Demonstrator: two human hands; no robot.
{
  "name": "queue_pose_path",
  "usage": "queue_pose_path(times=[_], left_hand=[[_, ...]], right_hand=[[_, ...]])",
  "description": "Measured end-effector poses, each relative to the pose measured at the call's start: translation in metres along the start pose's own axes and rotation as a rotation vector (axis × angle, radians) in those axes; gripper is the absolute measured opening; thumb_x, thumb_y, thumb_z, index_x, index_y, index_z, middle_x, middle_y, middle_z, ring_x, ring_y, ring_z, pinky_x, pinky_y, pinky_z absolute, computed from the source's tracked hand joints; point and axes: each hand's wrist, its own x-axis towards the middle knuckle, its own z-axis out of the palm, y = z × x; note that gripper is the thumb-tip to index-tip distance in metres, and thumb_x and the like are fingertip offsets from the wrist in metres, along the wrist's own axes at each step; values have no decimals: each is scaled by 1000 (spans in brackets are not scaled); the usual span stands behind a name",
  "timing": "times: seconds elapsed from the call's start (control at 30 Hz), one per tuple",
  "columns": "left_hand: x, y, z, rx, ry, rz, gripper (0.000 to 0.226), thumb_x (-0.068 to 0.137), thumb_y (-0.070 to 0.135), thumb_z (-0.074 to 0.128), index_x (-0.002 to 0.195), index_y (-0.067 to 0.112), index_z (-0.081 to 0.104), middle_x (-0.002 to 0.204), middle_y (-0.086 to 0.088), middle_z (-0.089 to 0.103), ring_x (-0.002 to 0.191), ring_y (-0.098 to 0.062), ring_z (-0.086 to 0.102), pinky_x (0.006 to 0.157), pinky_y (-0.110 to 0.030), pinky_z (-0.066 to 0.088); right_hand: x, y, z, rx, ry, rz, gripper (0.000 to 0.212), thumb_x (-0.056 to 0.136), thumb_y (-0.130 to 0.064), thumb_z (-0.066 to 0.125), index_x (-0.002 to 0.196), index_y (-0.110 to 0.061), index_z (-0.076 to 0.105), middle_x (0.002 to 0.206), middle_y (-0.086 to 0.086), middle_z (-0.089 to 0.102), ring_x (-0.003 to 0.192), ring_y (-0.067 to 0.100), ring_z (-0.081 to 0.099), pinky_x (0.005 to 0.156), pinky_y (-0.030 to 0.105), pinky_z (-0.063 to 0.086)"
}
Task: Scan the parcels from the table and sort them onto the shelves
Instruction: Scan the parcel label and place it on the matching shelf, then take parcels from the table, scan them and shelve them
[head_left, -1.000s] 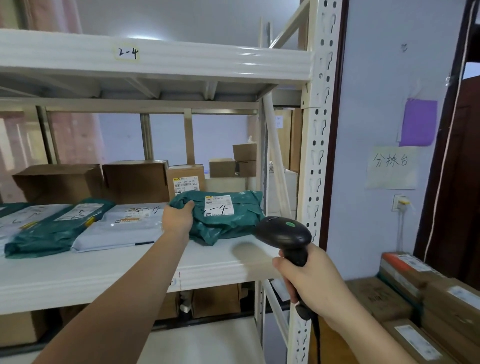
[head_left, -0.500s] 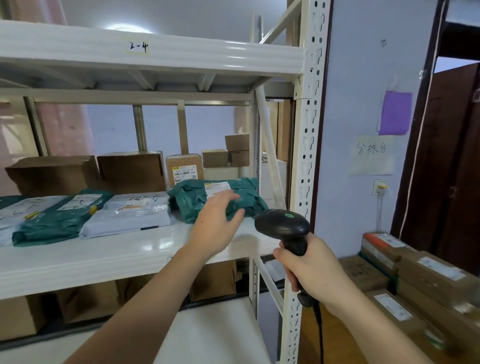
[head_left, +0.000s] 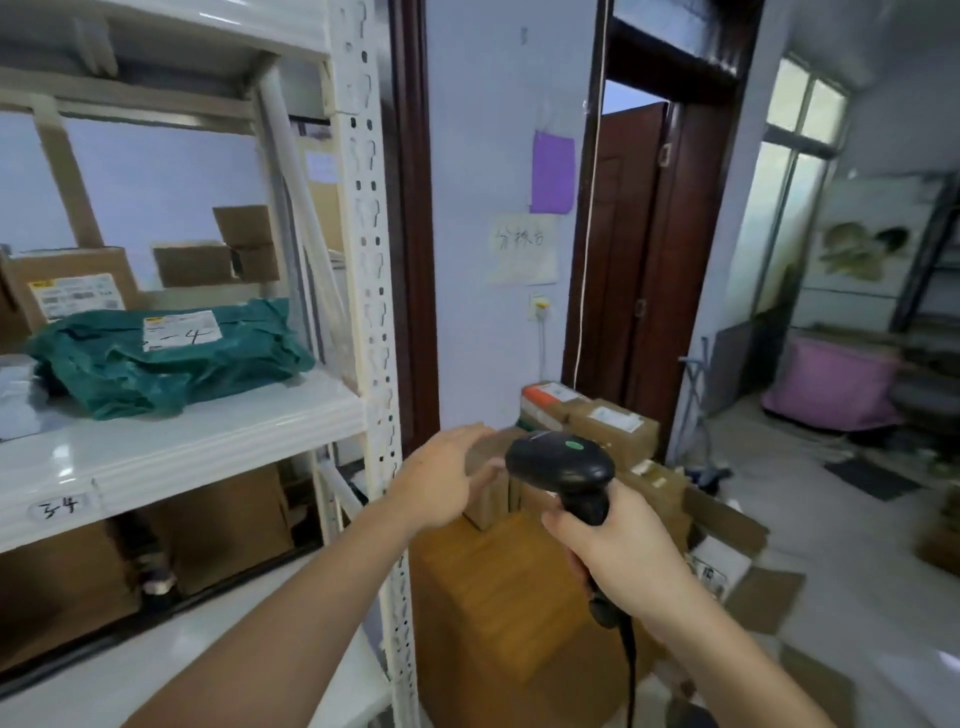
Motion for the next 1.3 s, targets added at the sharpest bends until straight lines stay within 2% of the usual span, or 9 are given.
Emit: queue_pose_path(times=[0.07, 0.17, 0.3, 0.53, 0.77, 0.93, 1.03, 1.13, 1.3], left_hand=[[15, 13, 22, 4, -54, -2, 55, 105, 52, 55, 156, 33, 46, 163, 5, 45, 148, -19, 43, 123, -41, 36], [40, 27, 53, 44, -110, -20, 61, 104, 56, 53, 157, 29, 44, 164, 4, 43, 148, -19, 42, 122, -41, 36], [76, 36, 91, 64, -141, -47, 67, 100, 66, 50, 157, 31, 45, 165, 3, 43, 149, -19, 42, 123, -46, 37], [123, 41, 144, 69, -150, -107, 64, 103, 60, 49, 159, 30, 41, 168, 3, 37, 152, -21, 39, 124, -47, 37], [164, 16, 197, 70, -181, -197, 66, 101, 63, 53, 157, 30, 44, 165, 4, 43, 152, -19, 39, 125, -46, 35], [211, -7, 233, 26, -227, -260, 63, 100, 64, 54, 155, 32, 48, 158, 6, 50, 143, -20, 49, 118, -44, 43], [250, -18, 256, 8, -239, -292, 60, 100, 62, 56, 153, 35, 49, 156, 7, 53, 139, -20, 53, 115, -44, 46], [293, -24, 281, -25, -273, -297, 60, 100, 58, 57, 153, 33, 49, 157, 5, 52, 140, -20, 52, 115, -46, 46], [348, -19, 325, -117, -331, -326, 63, 95, 67, 59, 148, 33, 52, 144, 7, 61, 126, -20, 61, 105, -45, 53]], right_hand=[[-1, 18, -21, -11, 20, 34, 17, 91, -22, 66, 89, -6, 60, 55, -1, 55, 48, 12, 55, 49, 28, 47], [5, 43, -51, -28, 39, 84, 18, 91, -24, 66, 93, -8, 58, 56, 1, 55, 48, 15, 55, 47, 27, 45], [24, 75, -80, -75, 69, 85, 19, 91, -25, 66, 92, -9, 57, 56, 1, 55, 47, 13, 53, 51, 33, 45], [69, 120, -105, -54, 26, 133, 16, 90, -28, 66, 84, -17, 57, 54, -3, 54, 47, 12, 53, 52, 32, 45], [122, 163, -108, -61, -1, 213, 14, 90, -29, 67, 86, -19, 57, 56, -3, 55, 49, 10, 54, 51, 26, 43], [178, 195, -109, -118, 1, 235, 15, 89, -28, 68, 87, -17, 57, 60, -5, 52, 50, 4, 51, 49, 17, 39], [214, 210, -116, -117, 17, 259, 19, 88, -25, 68, 80, -15, 55, 57, -6, 52, 46, 2, 51, 44, 12, 38], [249, 224, -126, -116, 32, 314, 23, 89, -28, 68, 83, -8, 59, 57, 3, 54, 48, 9, 55, 46, 15, 41], [293, 250, -148, -76, 63, 392, 16, 90, -26, 68, 84, -13, 60, 53, 6, 61, 47, 18, 61, 50, 29, 51]])
